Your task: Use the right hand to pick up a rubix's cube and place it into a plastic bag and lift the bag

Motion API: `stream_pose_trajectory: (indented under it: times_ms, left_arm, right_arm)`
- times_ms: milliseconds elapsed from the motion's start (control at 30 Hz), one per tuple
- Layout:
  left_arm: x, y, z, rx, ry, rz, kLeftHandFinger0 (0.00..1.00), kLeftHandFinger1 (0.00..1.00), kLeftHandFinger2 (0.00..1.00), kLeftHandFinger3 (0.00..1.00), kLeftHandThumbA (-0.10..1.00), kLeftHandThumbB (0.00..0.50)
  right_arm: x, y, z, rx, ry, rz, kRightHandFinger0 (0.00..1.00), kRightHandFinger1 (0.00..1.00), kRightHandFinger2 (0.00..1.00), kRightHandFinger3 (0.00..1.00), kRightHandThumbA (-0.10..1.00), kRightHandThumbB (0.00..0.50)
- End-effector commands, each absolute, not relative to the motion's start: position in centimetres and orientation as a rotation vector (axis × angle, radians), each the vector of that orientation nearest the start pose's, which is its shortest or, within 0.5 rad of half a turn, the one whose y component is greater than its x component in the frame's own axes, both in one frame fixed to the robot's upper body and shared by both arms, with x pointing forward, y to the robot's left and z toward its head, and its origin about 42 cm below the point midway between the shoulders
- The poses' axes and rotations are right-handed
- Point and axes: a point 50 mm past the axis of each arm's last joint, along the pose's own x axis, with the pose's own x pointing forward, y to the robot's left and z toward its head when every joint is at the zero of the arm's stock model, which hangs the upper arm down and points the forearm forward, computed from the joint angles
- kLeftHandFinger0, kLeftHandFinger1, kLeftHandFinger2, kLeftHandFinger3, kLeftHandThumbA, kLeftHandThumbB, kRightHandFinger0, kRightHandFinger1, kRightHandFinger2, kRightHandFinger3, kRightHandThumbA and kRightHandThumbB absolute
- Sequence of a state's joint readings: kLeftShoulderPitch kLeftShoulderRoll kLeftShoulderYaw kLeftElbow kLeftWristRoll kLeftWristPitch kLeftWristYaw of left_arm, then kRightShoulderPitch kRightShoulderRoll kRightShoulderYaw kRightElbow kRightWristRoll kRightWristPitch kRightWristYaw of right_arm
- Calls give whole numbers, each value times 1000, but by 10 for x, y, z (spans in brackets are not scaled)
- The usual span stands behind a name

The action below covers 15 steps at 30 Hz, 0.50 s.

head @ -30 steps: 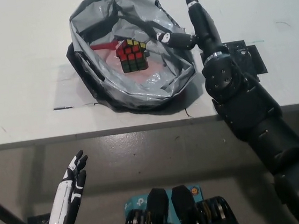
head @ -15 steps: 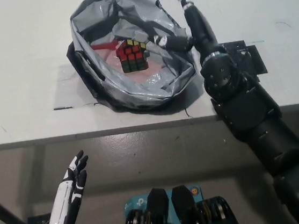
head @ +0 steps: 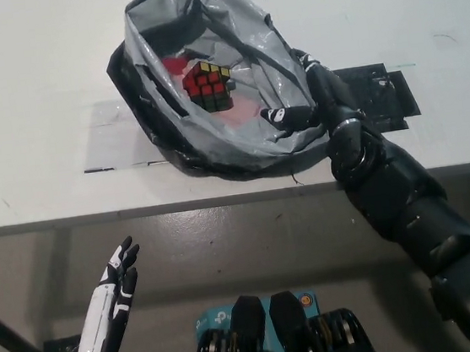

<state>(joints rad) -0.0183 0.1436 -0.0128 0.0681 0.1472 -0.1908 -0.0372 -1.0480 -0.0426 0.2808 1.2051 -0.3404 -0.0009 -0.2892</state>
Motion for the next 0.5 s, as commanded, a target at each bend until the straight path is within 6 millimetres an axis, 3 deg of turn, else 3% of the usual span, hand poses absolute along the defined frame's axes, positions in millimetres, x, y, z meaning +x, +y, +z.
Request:
stream_pose_trajectory:
  times_ms: [0, 33, 67, 100, 133, 167, 200, 233, 267, 367, 467]
  left_arm:
    - [280, 249, 101, 312, -159, -88, 1000, 1000, 1000, 1000, 1000, 184]
    - [279, 248, 100, 313, -156, -89, 1000, 1000, 1000, 1000, 1000, 177]
    - [278, 248, 100, 313, -154, -89, 1000, 1000, 1000, 1000, 1000, 177]
    - [278, 248, 100, 312, -154, -89, 1000, 1000, 1000, 1000, 1000, 175]
    - [278, 248, 100, 310, -154, -89, 1000, 1000, 1000, 1000, 1000, 170]
    - [279, 248, 100, 310, -156, -91, 1000, 1000, 1000, 1000, 1000, 172]
    - [281, 248, 101, 309, -156, -92, 1000, 1000, 1000, 1000, 1000, 177]
    - [282, 248, 102, 307, -155, -92, 1000, 1000, 1000, 1000, 1000, 178]
    - [282, 247, 102, 304, -154, -92, 1000, 1000, 1000, 1000, 1000, 178]
    - [283, 248, 102, 303, -155, -92, 1000, 1000, 1000, 1000, 1000, 170]
    - [282, 249, 101, 312, -161, -91, 1000, 1000, 1000, 1000, 1000, 162]
  right_arm:
    - [557, -119, 238, -753, -96, -41, 1000, 1000, 1000, 1000, 833, 468]
    - [556, -120, 238, -718, -109, -57, 862, 1000, 1000, 1000, 761, 435]
    - [555, -120, 238, -696, -117, -68, 862, 1000, 1000, 1000, 761, 435]
    - [555, -120, 238, -685, -120, -73, 716, 910, 1000, 1000, 745, 429]
    - [554, -120, 240, -683, -131, -89, 523, 666, 835, 1000, 755, 413]
    - [554, -119, 246, -664, -152, -111, 221, 299, 429, 638, 697, 379]
    - [554, -117, 256, -619, -185, -145, 10, 25, 231, 446, 635, 378]
    - [553, -116, 262, -581, -210, -159, 2, 5, 189, 336, 559, 363]
    - [552, -115, 268, -543, -234, -172, 0, 1, 181, 299, 538, 358]
    - [549, -112, 283, -476, -292, -181, 0, 62, 290, 294, 460, 328]
    - [542, -105, 307, -405, -339, -161, 0, 83, 360, 344, 466, 315]
